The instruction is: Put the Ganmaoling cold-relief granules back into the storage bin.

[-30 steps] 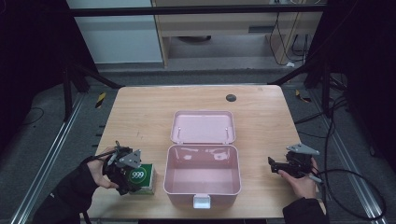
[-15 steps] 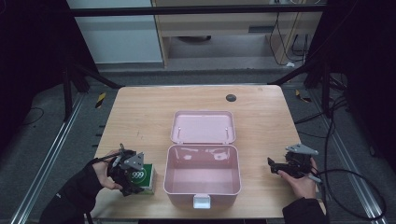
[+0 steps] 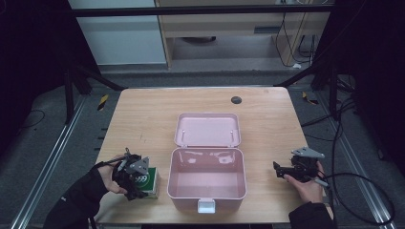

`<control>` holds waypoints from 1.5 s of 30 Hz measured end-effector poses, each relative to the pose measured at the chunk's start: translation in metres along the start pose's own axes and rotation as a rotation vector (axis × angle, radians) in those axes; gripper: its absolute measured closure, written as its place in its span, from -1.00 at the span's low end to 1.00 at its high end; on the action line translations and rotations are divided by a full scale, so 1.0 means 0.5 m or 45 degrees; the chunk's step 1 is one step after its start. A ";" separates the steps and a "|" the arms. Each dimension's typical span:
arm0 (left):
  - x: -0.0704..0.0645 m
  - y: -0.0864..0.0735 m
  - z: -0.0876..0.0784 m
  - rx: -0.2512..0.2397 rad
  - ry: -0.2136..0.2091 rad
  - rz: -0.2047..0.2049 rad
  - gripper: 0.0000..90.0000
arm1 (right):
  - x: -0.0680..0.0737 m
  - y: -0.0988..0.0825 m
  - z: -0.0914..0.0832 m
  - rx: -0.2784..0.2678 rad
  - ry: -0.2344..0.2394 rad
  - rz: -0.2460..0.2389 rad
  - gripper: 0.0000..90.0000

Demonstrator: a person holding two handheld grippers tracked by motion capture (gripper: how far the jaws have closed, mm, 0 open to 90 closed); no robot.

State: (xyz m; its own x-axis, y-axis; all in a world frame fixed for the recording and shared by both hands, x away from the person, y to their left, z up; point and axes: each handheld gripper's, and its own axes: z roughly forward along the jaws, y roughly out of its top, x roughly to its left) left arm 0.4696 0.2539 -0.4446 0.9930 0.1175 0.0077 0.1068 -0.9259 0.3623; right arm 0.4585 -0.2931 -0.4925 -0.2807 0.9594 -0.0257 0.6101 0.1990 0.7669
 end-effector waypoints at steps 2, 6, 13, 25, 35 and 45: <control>0.000 0.000 -0.001 0.000 -0.002 0.002 -0.78 | 0.000 0.000 0.000 0.000 0.000 0.001 -0.96; 0.002 -0.004 -0.006 -0.018 -0.012 -0.019 -0.72 | 0.000 0.000 0.000 0.002 0.001 0.001 -0.96; 0.003 -0.003 -0.012 -0.015 -0.014 -0.050 -0.69 | -0.001 0.000 0.001 0.006 0.001 -0.003 -0.96; -0.010 0.016 -0.066 -0.069 0.017 -0.060 -0.69 | -0.001 -0.001 0.002 0.009 0.003 0.000 -0.96; -0.021 0.046 -0.145 -0.107 0.052 -0.050 -0.69 | -0.001 -0.001 0.002 0.010 0.005 0.002 -0.96; -0.029 0.077 -0.187 -0.118 0.051 -0.031 -0.69 | -0.001 -0.001 0.002 0.010 0.005 0.000 -0.96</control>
State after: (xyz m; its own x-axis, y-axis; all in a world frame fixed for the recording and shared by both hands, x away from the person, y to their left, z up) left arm 0.4547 0.2500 -0.3435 0.9872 0.1555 0.0346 0.1239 -0.8857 0.4473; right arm 0.4591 -0.2935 -0.4933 -0.2837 0.9586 -0.0227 0.6159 0.2003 0.7619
